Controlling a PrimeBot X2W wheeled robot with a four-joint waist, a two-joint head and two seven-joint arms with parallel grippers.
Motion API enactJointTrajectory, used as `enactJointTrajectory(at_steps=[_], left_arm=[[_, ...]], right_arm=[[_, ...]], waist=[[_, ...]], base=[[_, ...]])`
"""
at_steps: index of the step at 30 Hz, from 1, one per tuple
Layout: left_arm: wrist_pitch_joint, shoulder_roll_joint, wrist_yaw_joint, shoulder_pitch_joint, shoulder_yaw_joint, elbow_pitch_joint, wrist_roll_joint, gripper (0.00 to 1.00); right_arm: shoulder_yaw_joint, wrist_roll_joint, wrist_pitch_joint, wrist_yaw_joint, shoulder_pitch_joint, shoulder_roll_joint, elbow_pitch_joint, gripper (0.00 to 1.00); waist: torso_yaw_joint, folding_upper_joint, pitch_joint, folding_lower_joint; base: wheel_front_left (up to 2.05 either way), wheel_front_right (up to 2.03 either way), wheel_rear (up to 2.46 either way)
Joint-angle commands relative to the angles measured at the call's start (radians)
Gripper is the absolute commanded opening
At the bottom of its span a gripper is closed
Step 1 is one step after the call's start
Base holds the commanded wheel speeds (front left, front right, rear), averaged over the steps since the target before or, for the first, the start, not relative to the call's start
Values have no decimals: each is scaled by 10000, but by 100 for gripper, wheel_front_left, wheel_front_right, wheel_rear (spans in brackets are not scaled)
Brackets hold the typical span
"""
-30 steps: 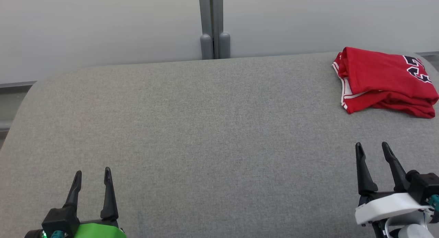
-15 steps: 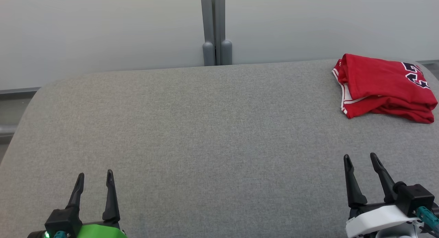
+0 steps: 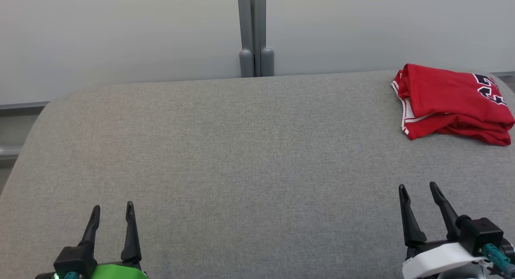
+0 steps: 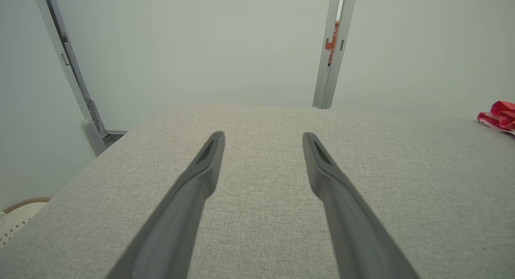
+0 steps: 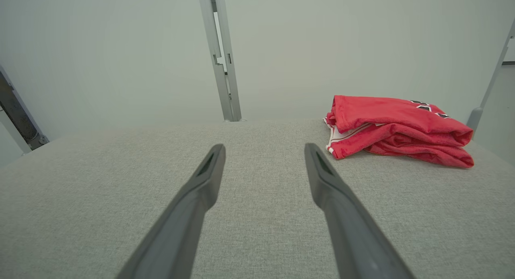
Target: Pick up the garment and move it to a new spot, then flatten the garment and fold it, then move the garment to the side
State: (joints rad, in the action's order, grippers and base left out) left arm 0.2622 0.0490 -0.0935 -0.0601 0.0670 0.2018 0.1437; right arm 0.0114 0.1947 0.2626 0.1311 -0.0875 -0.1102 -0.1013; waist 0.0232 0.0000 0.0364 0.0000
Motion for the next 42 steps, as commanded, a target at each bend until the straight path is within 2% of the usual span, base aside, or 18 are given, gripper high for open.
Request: enactJointTrajectory(at_steps=[1, 5, 23, 42], left_arm=[[0, 0, 2, 0, 4, 15, 12, 0], [-58, -58, 2, -36, -15, 380, 6, 0], [-935, -36, -90, 413, 119, 402, 3428, 0], [-1655, -15, -167, 764, 202, 384, 6333, 0]], right_arm=[[10, -23, 0, 0, 0, 0, -12, 0], [46, -33, -15, 2, -109, 86, -322, 0], [-167, 3361, -812, 0, 388, 134, -564, 0], [-383, 6209, -1520, -1, 814, 201, -775, 0]], waist=[[2, 0, 3, 0], [4, 0, 4, 0], [-30, 0, -53, 0], [-65, 0, -113, 0]], base=[[0, 0, 0], [0, 0, 0], [0, 0, 0], [0, 0, 0]])
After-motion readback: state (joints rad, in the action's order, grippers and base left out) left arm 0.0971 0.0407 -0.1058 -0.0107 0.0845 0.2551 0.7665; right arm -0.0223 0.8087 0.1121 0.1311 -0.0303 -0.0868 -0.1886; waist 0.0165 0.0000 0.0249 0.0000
